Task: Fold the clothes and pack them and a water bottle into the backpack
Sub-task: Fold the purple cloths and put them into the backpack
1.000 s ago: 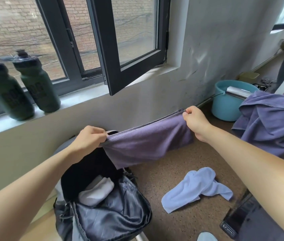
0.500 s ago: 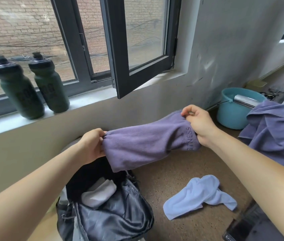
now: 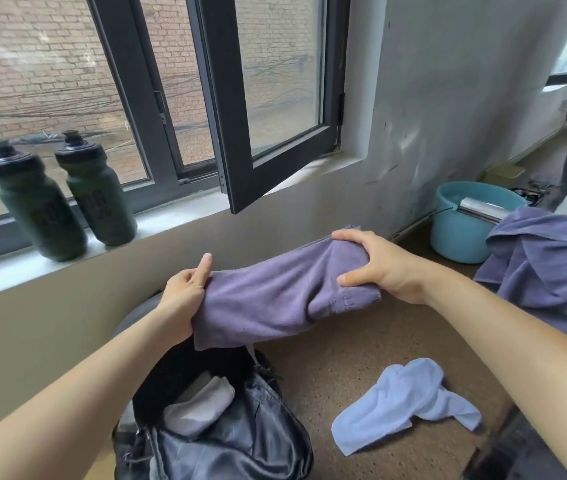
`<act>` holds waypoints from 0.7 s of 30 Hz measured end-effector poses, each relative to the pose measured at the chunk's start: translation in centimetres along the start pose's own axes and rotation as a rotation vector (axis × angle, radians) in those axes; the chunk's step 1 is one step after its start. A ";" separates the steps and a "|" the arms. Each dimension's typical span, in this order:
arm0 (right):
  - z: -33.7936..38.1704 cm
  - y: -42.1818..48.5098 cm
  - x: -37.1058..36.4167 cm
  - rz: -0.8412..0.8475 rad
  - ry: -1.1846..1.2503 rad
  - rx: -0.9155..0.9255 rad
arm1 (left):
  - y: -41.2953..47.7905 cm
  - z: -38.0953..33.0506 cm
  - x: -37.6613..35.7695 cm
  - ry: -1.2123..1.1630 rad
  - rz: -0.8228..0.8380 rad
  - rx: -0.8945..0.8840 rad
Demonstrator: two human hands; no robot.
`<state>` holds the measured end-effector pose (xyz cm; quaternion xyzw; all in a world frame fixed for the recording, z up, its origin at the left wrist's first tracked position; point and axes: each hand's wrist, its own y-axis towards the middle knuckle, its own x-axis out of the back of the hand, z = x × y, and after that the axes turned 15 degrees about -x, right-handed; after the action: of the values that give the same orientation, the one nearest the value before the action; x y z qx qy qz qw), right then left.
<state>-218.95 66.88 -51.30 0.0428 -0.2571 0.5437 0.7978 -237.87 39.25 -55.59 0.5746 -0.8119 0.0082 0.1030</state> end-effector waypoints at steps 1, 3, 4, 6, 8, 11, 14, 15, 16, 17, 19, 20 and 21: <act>0.0 -0.2 0.5 0.016 -0.083 -0.007 | -0.2 -0.4 0.2 0.008 0.032 0.022; 0.0 -0.4 1.1 -0.031 -0.264 -0.016 | -0.4 -0.5 0.6 -0.033 0.128 0.080; 0.0 -0.4 1.1 -0.060 -0.316 -0.018 | -0.5 -0.4 0.6 -0.065 0.189 0.105; 0.1 -0.5 1.0 -0.083 -0.320 -0.028 | -0.8 0.1 0.6 -0.110 0.330 0.132; 0.1 -0.6 1.2 -0.087 -0.274 -0.047 | -0.6 0.9 0.8 -0.148 0.415 0.118; 0.0 -0.6 1.9 -0.081 -0.138 -0.064 | -0.2 1.5 0.8 -0.217 0.334 0.061; 0.1 -0.4 2.6 0.023 0.169 -0.089 | -0.4 1.1 0.2 -0.275 0.267 0.019; 0.2 -0.4 2.8 0.062 0.265 -0.100 | -0.5 0.7 -0.2 -0.276 0.242 0.005; 0.3 -0.3 2.9 0.086 0.344 -0.111 | -0.5 0.6 -0.5 -0.266 0.205 -0.015; 0.4 -0.2 3.0 0.097 0.409 -0.118 | -0.6 0.4 -0.8 -0.253 0.165 -0.035; 0.3 0.2 3.0 0.090 0.481 -0.140 | -0.7 -0.1 -1.2 -0.246 0.142 -0.078; 0.2 0.3 3.0 0.076 0.486 -0.155 | -0.7 -0.2 -1.2 -0.247 0.173 -0.093; 0.2 0.3 2.9 0.060 0.474 -0.166 | -0.8 -0.1 -1.1 -0.251 0.219 -0.100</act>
<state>-218.52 69.40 -49.89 -0.1591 -0.1077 0.5389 0.8202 -236.76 40.01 -55.72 0.4735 -0.8755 -0.0928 0.0280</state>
